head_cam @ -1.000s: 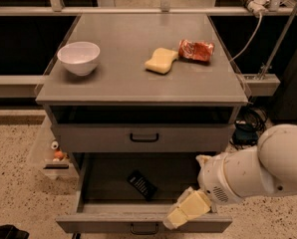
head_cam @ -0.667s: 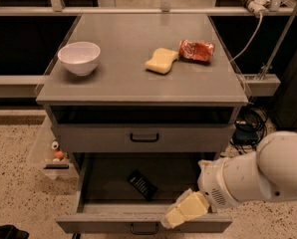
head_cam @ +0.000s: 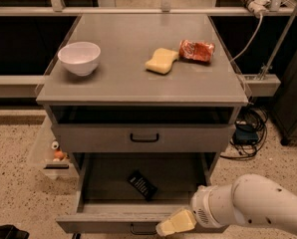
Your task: Pick rxbar chocolate from middle drawer and place on counter
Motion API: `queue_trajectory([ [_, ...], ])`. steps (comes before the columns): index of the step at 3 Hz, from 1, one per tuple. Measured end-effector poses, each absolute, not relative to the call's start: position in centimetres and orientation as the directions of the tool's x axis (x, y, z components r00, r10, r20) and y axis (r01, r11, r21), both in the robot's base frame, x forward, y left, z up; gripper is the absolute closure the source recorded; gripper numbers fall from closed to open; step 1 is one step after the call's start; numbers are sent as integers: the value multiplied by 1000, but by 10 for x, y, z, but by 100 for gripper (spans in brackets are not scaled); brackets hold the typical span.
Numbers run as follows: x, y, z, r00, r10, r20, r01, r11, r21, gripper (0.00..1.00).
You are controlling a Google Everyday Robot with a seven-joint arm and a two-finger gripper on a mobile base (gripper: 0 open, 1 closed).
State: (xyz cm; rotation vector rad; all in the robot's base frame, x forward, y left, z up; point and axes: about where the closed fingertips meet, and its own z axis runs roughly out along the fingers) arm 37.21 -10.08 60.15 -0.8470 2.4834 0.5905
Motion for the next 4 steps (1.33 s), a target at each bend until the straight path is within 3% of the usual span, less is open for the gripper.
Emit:
queue_trajectory([
  [1, 392, -105, 606, -696, -423, -580, -626, 753, 202, 0],
  [2, 384, -103, 599, -720, -426, -548, -616, 756, 221, 0],
  [3, 406, -88, 604, -697, -383, -607, -629, 733, 260, 0],
  [4, 437, -70, 594, -585, -409, -700, -741, 621, 256, 0],
])
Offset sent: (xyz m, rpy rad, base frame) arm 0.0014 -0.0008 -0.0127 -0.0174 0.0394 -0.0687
